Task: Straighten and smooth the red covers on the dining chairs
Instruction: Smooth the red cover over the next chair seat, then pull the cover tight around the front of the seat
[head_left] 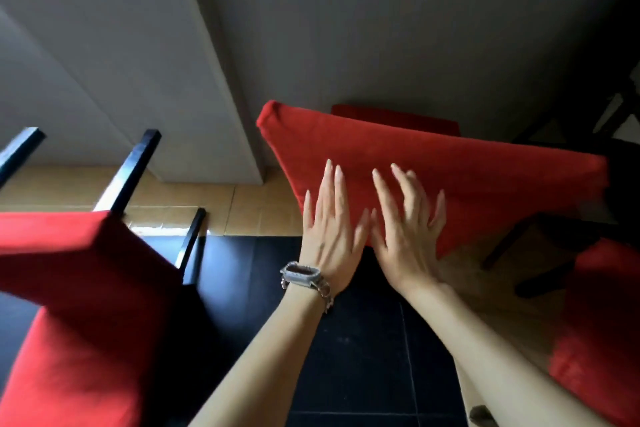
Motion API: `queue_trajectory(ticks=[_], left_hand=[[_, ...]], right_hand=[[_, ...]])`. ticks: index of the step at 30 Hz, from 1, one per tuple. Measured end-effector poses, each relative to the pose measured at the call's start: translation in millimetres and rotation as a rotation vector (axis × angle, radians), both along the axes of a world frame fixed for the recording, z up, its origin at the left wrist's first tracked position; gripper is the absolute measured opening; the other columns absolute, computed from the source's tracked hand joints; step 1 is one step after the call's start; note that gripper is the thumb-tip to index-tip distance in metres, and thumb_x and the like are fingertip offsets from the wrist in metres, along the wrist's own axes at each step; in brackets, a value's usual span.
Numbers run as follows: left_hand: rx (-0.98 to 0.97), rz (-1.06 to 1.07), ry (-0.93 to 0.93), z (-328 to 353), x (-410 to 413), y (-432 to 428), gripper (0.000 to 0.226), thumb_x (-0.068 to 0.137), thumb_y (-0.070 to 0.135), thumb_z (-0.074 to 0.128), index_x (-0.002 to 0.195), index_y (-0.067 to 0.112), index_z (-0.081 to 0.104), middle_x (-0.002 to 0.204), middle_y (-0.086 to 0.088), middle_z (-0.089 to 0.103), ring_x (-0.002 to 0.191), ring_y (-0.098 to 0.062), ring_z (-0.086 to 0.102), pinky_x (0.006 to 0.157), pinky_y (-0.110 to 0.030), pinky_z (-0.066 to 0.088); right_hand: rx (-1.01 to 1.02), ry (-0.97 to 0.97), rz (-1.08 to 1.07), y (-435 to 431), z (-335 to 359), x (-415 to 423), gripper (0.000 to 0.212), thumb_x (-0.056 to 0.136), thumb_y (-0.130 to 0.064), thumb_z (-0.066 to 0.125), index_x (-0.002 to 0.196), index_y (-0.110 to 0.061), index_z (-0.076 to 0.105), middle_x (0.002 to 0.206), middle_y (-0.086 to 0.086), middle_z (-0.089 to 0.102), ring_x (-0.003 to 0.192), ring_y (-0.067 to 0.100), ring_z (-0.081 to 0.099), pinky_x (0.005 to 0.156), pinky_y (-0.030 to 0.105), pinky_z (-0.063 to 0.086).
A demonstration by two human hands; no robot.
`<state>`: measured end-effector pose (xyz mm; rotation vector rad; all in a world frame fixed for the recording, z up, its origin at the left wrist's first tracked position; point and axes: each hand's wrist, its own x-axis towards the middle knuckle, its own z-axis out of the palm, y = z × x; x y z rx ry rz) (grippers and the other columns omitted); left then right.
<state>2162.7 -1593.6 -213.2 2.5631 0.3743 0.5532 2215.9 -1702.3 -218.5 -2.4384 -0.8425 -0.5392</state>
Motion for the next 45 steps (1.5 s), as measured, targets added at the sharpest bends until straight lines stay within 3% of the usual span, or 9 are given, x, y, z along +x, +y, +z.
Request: queue_trajectory(ticks=[3,6,8,11,19,28,35,39,45], left_hand=[[-0.139,0.091,0.092,-24,-49,18,0.065,0.099,0.031,0.038,0.152,0.015,0.005,0.158,-0.001,0.017,0.142,-0.008,0.018,0.115,-0.025,0.013],[-0.365,0.321,0.219,-40,-97,48,0.058,0.101,0.033,0.036,0.152,0.022,0.011,0.134,0.006,0.053,0.118,-0.017,0.051,0.092,-0.032,0.040],[-0.364,0.443,0.311,-50,-133,71,0.049,0.101,0.033,0.034,0.148,0.025,0.021,0.112,0.012,0.062,0.101,-0.020,0.061,0.076,-0.035,0.044],[-0.351,0.568,0.332,-61,-188,105,0.036,0.100,0.033,0.039,0.135,0.026,0.039,0.103,0.007,0.070,0.097,-0.027,0.064,0.073,-0.036,0.044],[-0.391,0.774,0.345,-78,-304,174,0.013,0.098,0.035,0.043,0.105,0.027,0.050,0.087,0.002,0.071,0.088,-0.030,0.066,0.072,-0.037,0.048],[-0.330,0.736,0.410,-79,-397,225,0.016,0.099,0.036,0.040,0.106,0.025,0.050,0.079,0.005,0.068,0.082,-0.028,0.065,0.067,-0.032,0.042],[-0.366,0.910,0.467,-93,-483,270,0.017,0.098,0.037,0.041,0.104,0.025,0.051,0.081,-0.001,0.068,0.082,-0.031,0.064,0.068,-0.034,0.043],[-0.416,1.050,0.484,-104,-521,278,0.011,0.097,0.034,0.044,0.100,0.027,0.053,0.065,0.012,0.056,0.068,-0.026,0.054,0.064,-0.030,0.032],[-0.489,1.124,0.486,-112,-540,290,0.007,0.096,0.034,0.045,0.094,0.032,0.052,0.069,0.016,0.063,0.069,-0.018,0.055,0.065,-0.029,0.033]], right_hand=[[-0.063,0.144,0.117,23,-17,-40,0.070,0.081,-0.002,0.061,0.146,-0.016,0.037,0.148,0.010,0.033,0.139,0.029,0.031,0.110,0.062,0.019],[-0.070,0.335,0.119,46,-28,-71,0.060,0.079,0.007,0.061,0.135,-0.010,0.052,0.142,0.014,0.043,0.129,0.031,0.044,0.105,0.054,0.034],[-0.091,0.425,0.117,57,-36,-88,0.050,0.081,0.007,0.059,0.128,-0.008,0.058,0.138,0.014,0.045,0.125,0.032,0.046,0.102,0.049,0.037],[-0.179,0.495,0.130,70,-48,-113,0.041,0.084,0.004,0.057,0.124,-0.007,0.061,0.135,0.013,0.048,0.125,0.031,0.046,0.099,0.045,0.038],[-0.368,0.528,0.243,121,-63,-187,0.033,0.095,-0.014,0.048,0.127,-0.018,0.055,0.134,-0.003,0.047,0.123,0.018,0.042,0.098,0.030,0.031],[-0.503,0.504,0.345,192,-69,-274,0.033,0.100,-0.024,0.041,0.131,-0.024,0.048,0.133,-0.009,0.043,0.123,0.012,0.040,0.103,0.027,0.025],[-0.551,0.536,0.448,261,-80,-336,0.028,0.100,-0.026,0.039,0.126,-0.023,0.051,0.133,-0.008,0.043,0.124,0.011,0.038,0.106,0.027,0.022],[-0.589,0.557,0.536,290,-90,-366,0.028,0.100,-0.029,0.038,0.126,-0.025,0.049,0.133,-0.010,0.040,0.123,0.010,0.037,0.106,0.027,0.022],[-0.667,0.660,0.582,323,-107,-383,0.028,0.101,-0.031,0.038,0.125,-0.024,0.049,0.130,-0.009,0.041,0.121,0.011,0.038,0.105,0.029,0.023]])
